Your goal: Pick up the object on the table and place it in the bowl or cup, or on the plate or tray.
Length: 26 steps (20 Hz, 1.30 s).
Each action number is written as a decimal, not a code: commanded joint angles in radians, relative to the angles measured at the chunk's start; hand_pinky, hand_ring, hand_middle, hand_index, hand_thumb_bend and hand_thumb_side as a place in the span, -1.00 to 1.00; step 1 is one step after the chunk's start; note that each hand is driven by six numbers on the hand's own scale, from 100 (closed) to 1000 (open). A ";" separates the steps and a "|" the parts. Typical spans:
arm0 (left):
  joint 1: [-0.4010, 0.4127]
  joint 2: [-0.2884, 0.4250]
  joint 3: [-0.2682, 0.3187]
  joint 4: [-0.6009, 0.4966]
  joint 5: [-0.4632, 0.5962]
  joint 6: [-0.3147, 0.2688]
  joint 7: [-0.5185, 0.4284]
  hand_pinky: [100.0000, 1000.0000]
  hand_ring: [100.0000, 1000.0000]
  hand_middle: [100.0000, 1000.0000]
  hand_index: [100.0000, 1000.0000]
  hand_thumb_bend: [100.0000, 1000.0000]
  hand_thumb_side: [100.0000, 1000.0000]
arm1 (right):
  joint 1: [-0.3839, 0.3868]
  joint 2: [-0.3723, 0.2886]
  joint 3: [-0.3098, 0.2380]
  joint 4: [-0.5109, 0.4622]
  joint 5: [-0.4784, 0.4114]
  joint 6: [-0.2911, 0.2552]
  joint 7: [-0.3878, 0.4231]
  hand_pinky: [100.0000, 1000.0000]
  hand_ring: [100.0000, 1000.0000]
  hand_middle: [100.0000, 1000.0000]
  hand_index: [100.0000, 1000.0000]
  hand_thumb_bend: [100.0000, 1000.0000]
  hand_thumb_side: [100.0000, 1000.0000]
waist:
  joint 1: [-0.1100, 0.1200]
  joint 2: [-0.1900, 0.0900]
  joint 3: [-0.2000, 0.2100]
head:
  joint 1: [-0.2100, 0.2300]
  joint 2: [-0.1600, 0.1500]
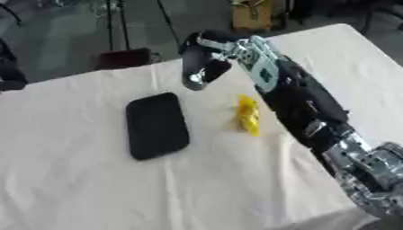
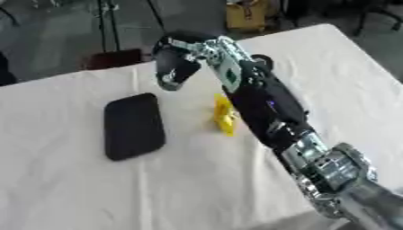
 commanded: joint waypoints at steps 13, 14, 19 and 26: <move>-0.018 0.002 -0.001 -0.015 0.007 0.000 -0.005 0.37 0.62 0.74 0.81 -0.07 1.00 | 0.009 0.083 0.003 0.029 0.094 -0.009 -0.081 0.00 0.30 0.68 0.65 -1.00 -1.00 | 0.004 -0.019 0.008 | -0.013 0.004; -0.018 0.002 -0.001 -0.015 0.007 0.000 -0.006 0.37 0.62 0.74 0.81 -0.07 1.00 | 0.011 0.086 0.005 0.029 0.095 -0.011 -0.080 0.00 0.30 0.68 0.65 -1.00 -1.00 | 0.004 -0.020 0.008 | -0.013 0.004; -0.019 0.000 -0.002 -0.016 0.008 0.000 -0.007 0.36 0.62 0.74 0.81 -0.07 1.00 | 0.022 0.110 0.016 0.033 0.103 -0.022 -0.074 0.00 0.29 0.69 0.65 -1.00 -1.00 | 0.003 -0.020 0.010 | -0.014 0.004; -0.020 -0.003 -0.005 -0.016 0.008 0.001 -0.009 0.37 0.62 0.74 0.81 -0.07 1.00 | 0.030 0.137 0.025 0.039 0.110 -0.033 -0.068 0.00 0.29 0.69 0.65 -1.00 -1.00 | 0.003 -0.021 0.011 | -0.015 0.004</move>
